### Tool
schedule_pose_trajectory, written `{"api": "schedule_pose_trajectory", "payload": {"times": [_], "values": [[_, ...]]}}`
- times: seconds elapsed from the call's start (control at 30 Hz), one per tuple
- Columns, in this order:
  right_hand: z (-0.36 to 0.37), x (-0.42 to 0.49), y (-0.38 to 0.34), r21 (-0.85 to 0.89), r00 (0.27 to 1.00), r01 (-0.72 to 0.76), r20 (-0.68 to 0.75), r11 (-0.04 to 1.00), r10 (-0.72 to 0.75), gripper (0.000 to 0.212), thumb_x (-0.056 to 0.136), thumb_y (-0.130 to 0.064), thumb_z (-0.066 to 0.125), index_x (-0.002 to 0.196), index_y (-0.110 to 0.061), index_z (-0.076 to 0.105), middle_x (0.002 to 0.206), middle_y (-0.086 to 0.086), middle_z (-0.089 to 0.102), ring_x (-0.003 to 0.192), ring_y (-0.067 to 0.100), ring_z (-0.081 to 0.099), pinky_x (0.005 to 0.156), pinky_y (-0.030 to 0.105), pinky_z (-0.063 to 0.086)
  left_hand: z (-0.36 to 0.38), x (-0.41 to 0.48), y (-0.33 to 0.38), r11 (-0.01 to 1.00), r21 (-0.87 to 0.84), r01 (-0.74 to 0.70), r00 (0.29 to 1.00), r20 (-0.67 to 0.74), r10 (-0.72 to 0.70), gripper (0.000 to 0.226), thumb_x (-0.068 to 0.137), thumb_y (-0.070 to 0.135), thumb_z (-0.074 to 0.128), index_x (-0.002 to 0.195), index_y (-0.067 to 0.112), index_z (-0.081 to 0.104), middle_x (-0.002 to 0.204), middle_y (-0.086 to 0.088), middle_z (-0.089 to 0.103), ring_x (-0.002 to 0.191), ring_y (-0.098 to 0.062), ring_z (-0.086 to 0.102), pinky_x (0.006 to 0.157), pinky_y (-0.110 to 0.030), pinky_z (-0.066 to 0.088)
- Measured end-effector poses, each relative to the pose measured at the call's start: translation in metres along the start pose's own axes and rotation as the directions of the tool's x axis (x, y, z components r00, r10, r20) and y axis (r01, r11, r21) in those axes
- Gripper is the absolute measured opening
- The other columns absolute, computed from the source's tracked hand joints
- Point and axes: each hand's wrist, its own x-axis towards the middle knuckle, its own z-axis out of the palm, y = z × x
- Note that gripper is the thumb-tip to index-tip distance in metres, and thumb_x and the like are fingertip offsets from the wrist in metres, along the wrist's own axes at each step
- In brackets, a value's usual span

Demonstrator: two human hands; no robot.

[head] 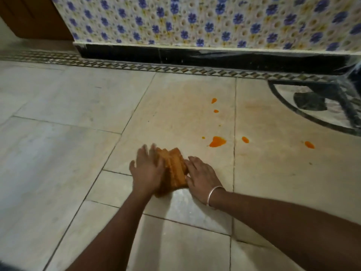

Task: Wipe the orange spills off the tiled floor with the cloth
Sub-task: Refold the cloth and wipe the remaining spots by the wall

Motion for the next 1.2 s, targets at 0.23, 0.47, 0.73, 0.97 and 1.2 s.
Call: {"api": "schedule_pose_trajectory", "payload": {"times": [0.23,0.47,0.73,0.97,1.2], "values": [[0.033,-0.005,0.015,-0.151,0.996,0.056,-0.059,0.987,-0.065,0.067,0.101,-0.046,0.015,0.159,-0.012,0.008,0.167,0.004,0.004,0.154,0.016,-0.001,0.121,0.039,0.000,0.067,0.007,0.003,0.899,0.332,-0.287,0.958,0.087,0.274,0.067,0.102,0.060,0.005,0.165,0.037,0.005,0.174,-0.003,-0.004,0.160,-0.026,-0.010,0.123,-0.065,-0.007],[0.035,-0.010,0.015,-0.167,0.996,0.057,-0.055,0.984,-0.067,0.067,0.103,-0.047,0.018,0.159,-0.012,0.008,0.167,0.006,0.002,0.154,0.020,-0.004,0.121,0.043,0.002,0.050,0.019,-0.048,0.953,0.302,-0.005,0.999,-0.049,0.021,0.069,0.104,0.059,0.010,0.166,0.030,0.000,0.174,-0.011,-0.006,0.160,-0.033,-0.007,0.121,-0.073,0.001],[0.035,-0.007,0.014,-0.190,0.997,0.047,-0.051,0.981,-0.058,0.067,0.103,-0.045,0.016,0.159,-0.011,0.002,0.167,0.006,-0.003,0.154,0.020,-0.008,0.122,0.044,0.003,0.070,0.008,0.008,0.914,0.342,-0.218,0.975,0.034,0.220,0.070,0.103,0.067,0.007,0.165,0.036,-0.002,0.173,-0.006,-0.012,0.159,-0.028,-0.016,0.123,-0.062,-0.015],[0.037,-0.010,0.014,-0.207,0.997,0.036,-0.064,0.978,-0.051,0.068,0.102,-0.046,0.020,0.159,-0.010,0.008,0.167,0.008,0.003,0.154,0.022,0.001,0.121,0.044,0.005,0.040,0.030,-0.056,0.968,0.209,0.135,0.988,-0.096,-0.117,0.075,0.102,0.069,0.008,0.166,0.030,0.002,0.174,-0.014,-0.002,0.160,-0.034,-0.004,0.123,-0.068,-0.001],[0.035,-0.008,0.013,-0.205,0.997,0.041,-0.062,0.978,-0.055,0.068,0.102,-0.046,0.023,0.159,-0.011,0.008,0.167,0.008,0.003,0.154,0.022,0.002,0.121,0.046,0.008,0.078,0.000,0.015,0.965,0.261,0.001,0.997,-0.078,0.020,0.075,0.102,0.067,0.013,0.166,0.029,0.002,0.173,-0.016,-0.008,0.160,-0.035,-0.011,0.123,-0.063,-0.014]]}}
